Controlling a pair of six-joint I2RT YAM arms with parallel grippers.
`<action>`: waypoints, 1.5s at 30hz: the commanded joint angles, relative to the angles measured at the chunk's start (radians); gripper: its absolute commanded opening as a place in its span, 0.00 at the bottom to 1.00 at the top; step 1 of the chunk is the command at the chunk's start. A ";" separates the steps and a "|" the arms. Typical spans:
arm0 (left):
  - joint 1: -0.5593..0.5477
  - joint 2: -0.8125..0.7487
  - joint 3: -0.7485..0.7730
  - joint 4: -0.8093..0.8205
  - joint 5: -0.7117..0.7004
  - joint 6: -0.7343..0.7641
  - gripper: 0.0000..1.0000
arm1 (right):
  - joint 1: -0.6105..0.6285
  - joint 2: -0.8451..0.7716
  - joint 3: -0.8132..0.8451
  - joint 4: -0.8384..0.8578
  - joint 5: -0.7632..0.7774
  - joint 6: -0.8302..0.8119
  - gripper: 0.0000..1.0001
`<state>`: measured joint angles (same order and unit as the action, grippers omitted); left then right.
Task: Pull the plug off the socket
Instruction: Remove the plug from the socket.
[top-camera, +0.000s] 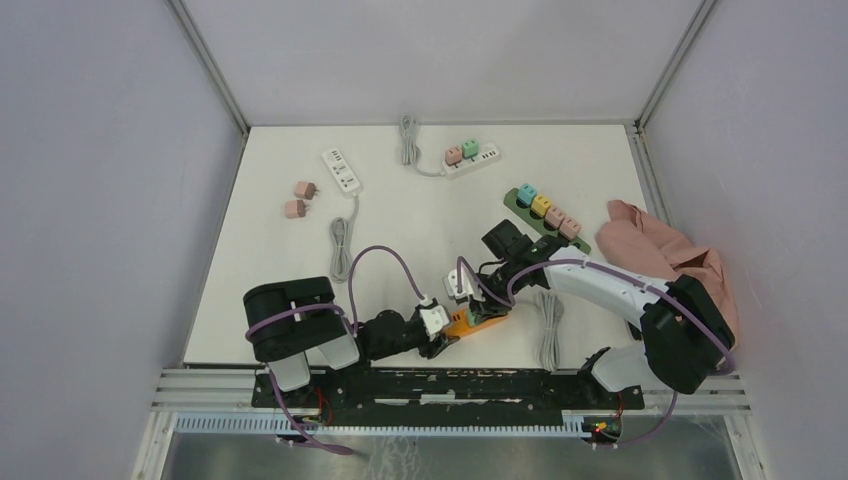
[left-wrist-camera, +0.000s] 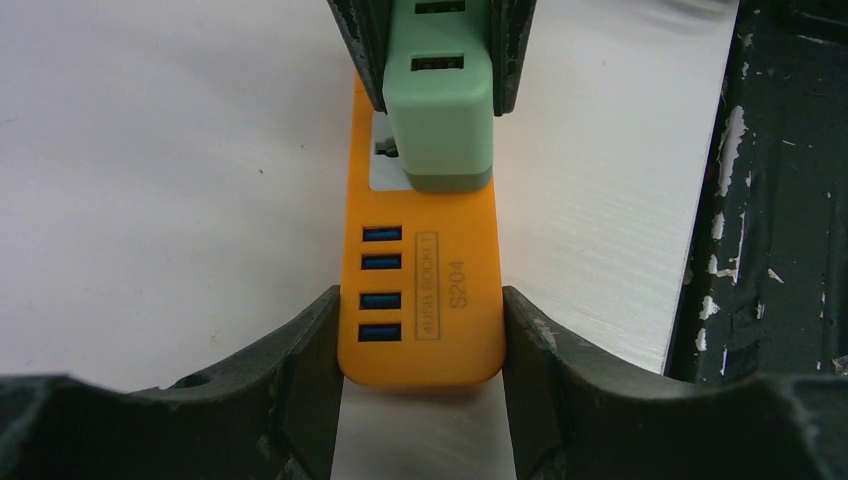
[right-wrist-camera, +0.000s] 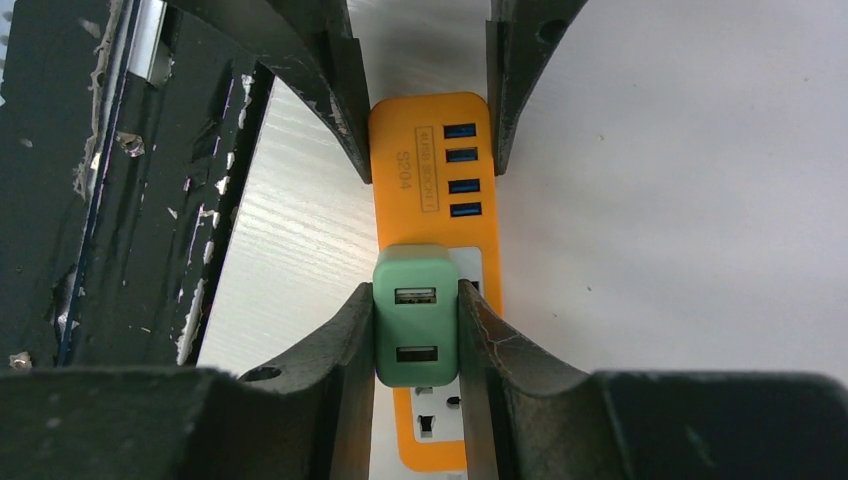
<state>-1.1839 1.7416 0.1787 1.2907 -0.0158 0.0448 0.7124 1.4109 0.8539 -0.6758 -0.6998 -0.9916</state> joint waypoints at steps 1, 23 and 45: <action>0.014 0.023 0.020 -0.016 -0.022 -0.033 0.03 | -0.011 -0.025 0.042 0.041 -0.029 0.087 0.00; 0.024 0.009 0.041 -0.087 -0.013 -0.050 0.03 | -0.015 -0.039 0.054 -0.055 -0.133 0.008 0.00; 0.033 -0.118 0.088 -0.245 -0.059 -0.093 0.15 | -0.228 -0.083 0.149 -0.286 -0.293 -0.078 0.00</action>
<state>-1.1599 1.6760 0.2291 1.1263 -0.0273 -0.0193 0.4931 1.3216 0.9535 -0.8837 -0.8963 -1.0290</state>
